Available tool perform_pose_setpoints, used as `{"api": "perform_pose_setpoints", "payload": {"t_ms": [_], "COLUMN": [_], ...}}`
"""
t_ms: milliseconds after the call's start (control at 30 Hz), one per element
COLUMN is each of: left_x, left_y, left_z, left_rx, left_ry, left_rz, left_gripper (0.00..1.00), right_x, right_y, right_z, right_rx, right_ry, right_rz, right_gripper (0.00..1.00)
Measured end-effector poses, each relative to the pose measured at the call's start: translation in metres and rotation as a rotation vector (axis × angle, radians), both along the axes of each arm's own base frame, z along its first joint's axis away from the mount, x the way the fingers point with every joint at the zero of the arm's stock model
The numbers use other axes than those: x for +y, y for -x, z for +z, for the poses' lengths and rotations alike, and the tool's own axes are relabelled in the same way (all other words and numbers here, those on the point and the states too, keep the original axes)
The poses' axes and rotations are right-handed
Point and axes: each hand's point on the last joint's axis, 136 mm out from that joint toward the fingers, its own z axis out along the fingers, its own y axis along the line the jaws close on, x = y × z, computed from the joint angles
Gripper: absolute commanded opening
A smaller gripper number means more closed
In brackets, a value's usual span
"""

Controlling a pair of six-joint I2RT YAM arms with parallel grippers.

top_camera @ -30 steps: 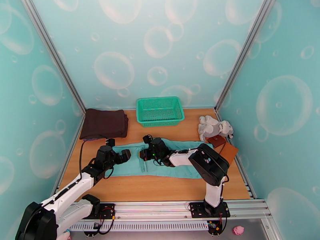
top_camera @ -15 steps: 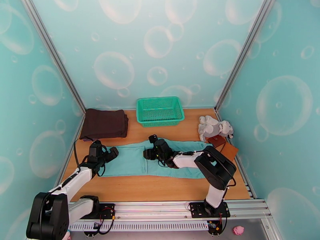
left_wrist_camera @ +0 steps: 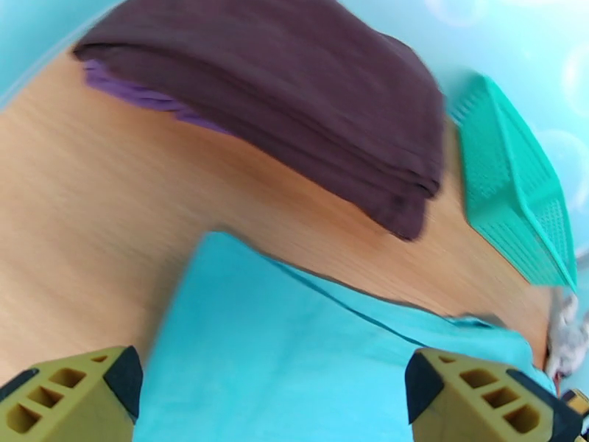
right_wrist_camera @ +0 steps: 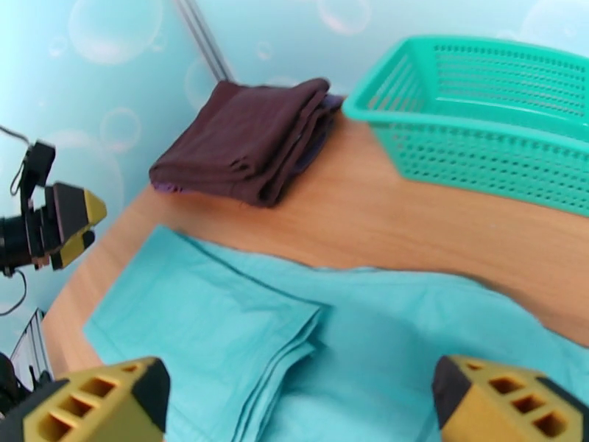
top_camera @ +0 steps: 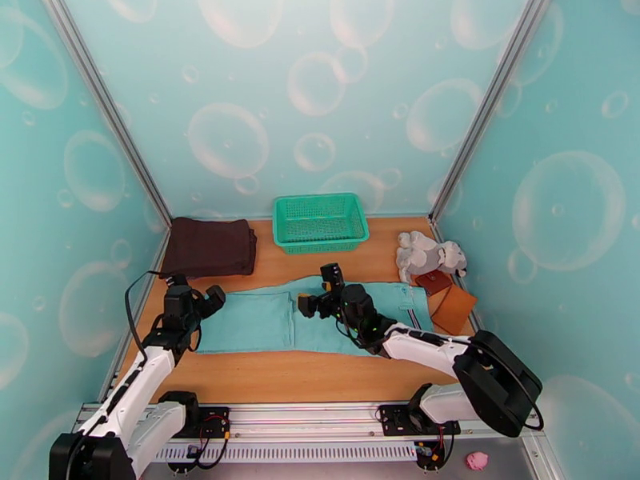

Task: Fold and stack the trousers

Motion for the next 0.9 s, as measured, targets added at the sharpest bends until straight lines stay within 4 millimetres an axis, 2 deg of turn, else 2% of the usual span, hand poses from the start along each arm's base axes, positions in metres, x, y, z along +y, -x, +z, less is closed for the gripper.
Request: {"api": "perform_pose_setpoints", "payload": {"t_ms": [133,233,333,467,633,733,833,900], "left_x": [0.025,0.032,0.025,0.013,0.006,-0.005,-0.015,-0.019], "left_y": [0.01,0.023,0.033,0.035,0.034,0.032,0.028,0.027], "left_z": [-0.013,-0.032,-0.049,-0.061,-0.068,-0.077,-0.076,-0.077], "left_rx": [0.043,0.069,0.111,0.158,0.189,0.237,0.244,0.252], "left_ry": [0.033,0.114,0.167,0.202,0.208,0.212,0.201,0.201], "left_rz": [0.107,0.157,0.156,0.133,0.104,0.053,0.009,-0.009], "left_gripper": [1.0,0.99,1.0,0.99,0.99,0.99,0.99,0.93], "right_x": [-0.001,-0.003,-0.013,-0.033,-0.044,-0.044,-0.042,-0.041], "right_y": [0.002,0.009,0.014,0.014,0.005,0.004,0.006,0.007], "right_z": [0.0,0.002,-0.009,-0.025,-0.018,-0.017,-0.016,-0.015], "right_rx": [0.011,0.004,0.021,0.068,0.081,0.094,0.105,0.106], "right_ry": [0.001,-0.014,-0.025,-0.036,-0.107,-0.135,-0.153,-0.163], "right_rz": [0.009,0.028,0.041,0.024,0.023,0.04,0.055,0.066], "right_gripper": [0.99,0.99,0.99,0.99,0.99,0.99,0.98,0.97]}}
